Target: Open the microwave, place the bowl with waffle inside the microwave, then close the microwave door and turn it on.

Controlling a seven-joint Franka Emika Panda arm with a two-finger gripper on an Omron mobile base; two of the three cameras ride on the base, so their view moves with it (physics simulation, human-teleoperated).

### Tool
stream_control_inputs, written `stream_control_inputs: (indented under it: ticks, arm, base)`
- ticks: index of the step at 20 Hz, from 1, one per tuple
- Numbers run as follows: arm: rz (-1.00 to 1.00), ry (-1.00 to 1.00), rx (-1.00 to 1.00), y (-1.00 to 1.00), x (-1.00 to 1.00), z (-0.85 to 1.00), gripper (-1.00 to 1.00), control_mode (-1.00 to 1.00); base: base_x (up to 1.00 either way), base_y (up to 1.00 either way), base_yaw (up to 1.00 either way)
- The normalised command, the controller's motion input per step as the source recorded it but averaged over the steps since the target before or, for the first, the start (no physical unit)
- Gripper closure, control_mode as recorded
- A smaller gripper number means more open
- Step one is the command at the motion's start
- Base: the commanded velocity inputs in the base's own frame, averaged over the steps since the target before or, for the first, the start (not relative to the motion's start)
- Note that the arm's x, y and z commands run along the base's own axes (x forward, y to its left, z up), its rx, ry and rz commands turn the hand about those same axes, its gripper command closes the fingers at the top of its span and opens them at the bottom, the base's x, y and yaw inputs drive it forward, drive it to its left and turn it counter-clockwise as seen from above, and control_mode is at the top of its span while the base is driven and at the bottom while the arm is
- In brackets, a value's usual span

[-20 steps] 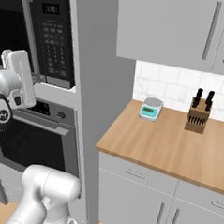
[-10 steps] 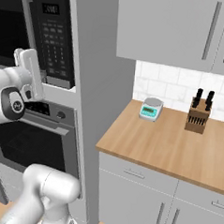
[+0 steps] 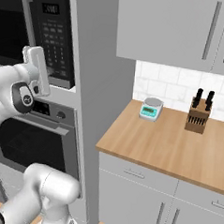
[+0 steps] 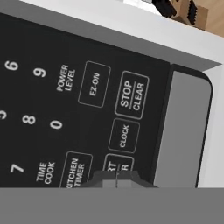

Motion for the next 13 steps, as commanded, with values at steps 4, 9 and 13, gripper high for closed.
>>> stream_control_inputs:
  ticks: [4,9,13]
  arm:
    - [0.0,-0.05,0.0,0.0,0.84,-0.54,1.0,-1.0]
    - [0.0,-0.12,0.0,-0.01,0.99,-0.98,1.0,-1.0]
    - [0.0,-0.07,0.0,-0.1,1.0,-1.0,1.0,-1.0]
  base:
    - [0.0,0.0,0.0]
    - [0.0,0.0,0.0]
    - [0.0,0.0,0.0]
